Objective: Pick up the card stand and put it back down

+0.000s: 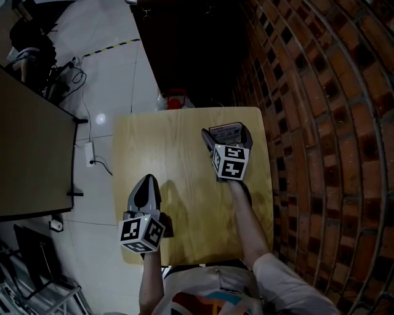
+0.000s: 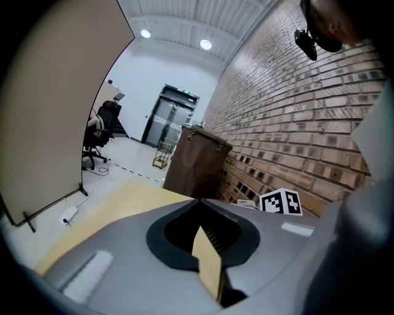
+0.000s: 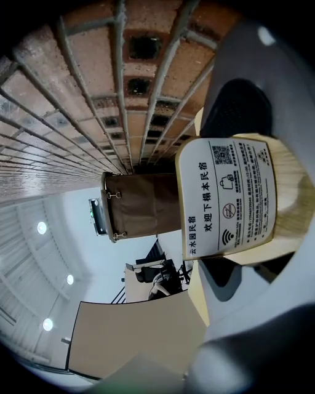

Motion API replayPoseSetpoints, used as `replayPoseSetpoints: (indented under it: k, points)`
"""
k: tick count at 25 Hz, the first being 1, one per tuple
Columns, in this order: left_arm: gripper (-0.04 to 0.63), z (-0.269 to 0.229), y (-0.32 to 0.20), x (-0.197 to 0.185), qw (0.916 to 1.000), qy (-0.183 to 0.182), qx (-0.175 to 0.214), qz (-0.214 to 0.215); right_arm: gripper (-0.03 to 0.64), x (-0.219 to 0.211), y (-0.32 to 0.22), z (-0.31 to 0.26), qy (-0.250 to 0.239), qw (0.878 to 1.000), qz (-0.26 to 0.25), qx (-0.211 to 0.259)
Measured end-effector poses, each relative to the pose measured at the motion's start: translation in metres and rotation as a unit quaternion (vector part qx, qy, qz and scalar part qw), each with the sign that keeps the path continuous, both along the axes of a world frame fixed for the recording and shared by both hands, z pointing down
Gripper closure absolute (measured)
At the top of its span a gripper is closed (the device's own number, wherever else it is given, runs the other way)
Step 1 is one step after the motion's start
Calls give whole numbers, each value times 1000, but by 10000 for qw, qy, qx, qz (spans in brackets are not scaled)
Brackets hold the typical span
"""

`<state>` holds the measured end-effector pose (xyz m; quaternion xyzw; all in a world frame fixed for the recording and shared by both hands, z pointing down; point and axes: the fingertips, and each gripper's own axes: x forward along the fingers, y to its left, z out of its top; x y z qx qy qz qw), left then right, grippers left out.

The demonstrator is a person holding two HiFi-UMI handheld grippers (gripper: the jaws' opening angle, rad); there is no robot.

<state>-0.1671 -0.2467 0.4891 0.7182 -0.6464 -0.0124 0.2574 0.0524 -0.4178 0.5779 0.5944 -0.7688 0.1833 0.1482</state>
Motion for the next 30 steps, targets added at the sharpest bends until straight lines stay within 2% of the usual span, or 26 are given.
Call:
replayPoseSetpoints:
  k: [4, 9, 18, 23, 30]
  points:
    - [591, -15, 4, 0, 9999, -29, 142, -19, 41, 5, 8, -16, 15, 9999, -1, 135]
    - [591, -40, 8, -1, 9990, -30, 443, -67, 41, 2, 32, -72, -23, 9972, -108, 735]
    - [591, -108, 43, 16, 9922, 24, 1239, 163, 41, -4, 146, -188, -361, 9841, -201, 1728]
    - [591, -128, 62, 21, 9888, 64, 1472, 251, 41, -9, 196, -218, -442, 9778, -258, 2030]
    - [591, -152, 79, 35, 9830, 64, 1762, 519, 41, -10, 220, -235, -497, 9738, -195, 2212]
